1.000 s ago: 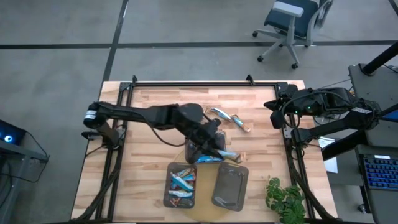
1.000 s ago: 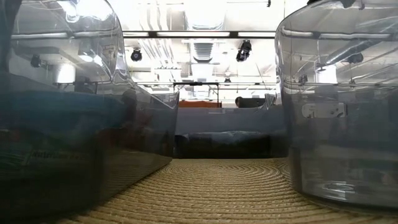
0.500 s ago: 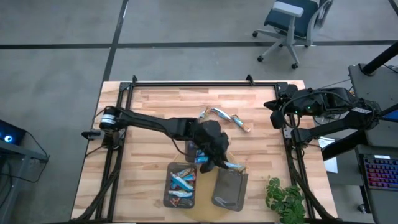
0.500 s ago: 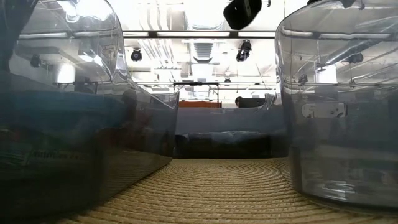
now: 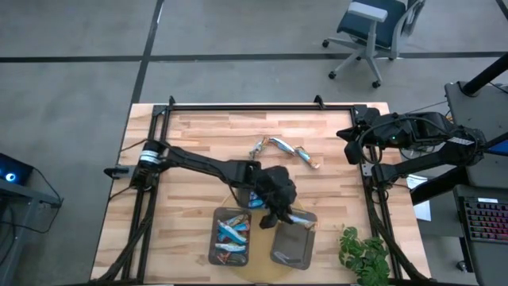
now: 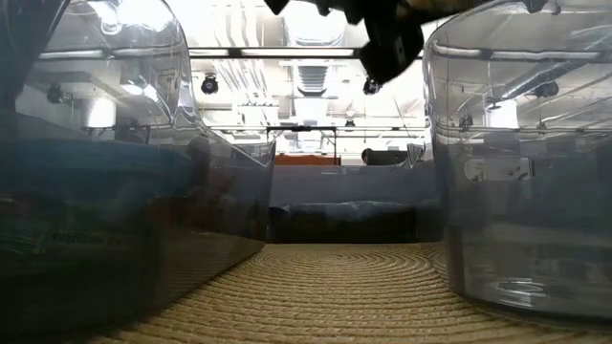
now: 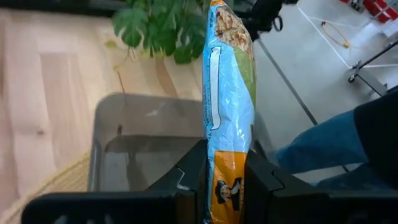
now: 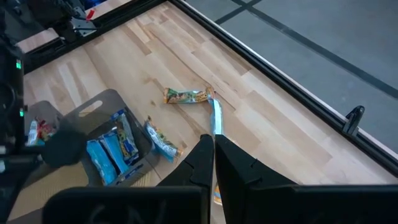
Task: Pick and place Granola Bars by type
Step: Put the yellow granola bar into the bottom right black bin
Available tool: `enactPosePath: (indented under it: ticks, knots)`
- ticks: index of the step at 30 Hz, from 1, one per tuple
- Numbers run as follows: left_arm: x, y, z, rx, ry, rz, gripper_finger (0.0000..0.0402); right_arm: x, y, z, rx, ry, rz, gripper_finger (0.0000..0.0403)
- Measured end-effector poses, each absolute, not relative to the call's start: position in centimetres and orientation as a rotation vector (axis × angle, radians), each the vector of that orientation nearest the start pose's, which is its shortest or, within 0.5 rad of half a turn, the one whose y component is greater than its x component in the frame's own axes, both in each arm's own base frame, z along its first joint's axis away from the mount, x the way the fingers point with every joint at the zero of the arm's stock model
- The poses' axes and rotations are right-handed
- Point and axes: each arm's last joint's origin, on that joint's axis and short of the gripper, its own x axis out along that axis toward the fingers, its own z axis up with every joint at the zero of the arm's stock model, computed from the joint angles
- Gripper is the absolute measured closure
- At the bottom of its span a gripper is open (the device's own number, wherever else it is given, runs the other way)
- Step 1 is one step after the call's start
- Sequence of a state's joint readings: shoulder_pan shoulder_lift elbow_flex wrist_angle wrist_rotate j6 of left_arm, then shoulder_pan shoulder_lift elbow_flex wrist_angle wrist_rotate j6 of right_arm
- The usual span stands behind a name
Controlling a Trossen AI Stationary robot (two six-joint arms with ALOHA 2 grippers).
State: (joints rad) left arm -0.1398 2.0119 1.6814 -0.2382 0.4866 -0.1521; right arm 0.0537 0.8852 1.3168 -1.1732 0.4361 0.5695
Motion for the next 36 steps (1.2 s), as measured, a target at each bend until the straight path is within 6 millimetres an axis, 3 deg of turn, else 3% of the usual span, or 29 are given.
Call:
enactPosePath:
  ticks: [8,19,36]
  knots:
    - [46.9,-8.4,23.4,-0.251,0.671,-0.564,0.0353,12.0,-0.6,40.1,0.356,0.592,-0.569,0.0394]
    - [47.9,-8.5,20.2,-0.263,0.719,-0.556,0.0353,12.0,-0.6,40.1,0.357,0.592,-0.570,0.0394]
    - [47.9,-8.5,19.7,-0.277,0.741,-0.544,0.0353,12.1,-0.6,40.1,0.358,0.592,-0.569,0.0394]
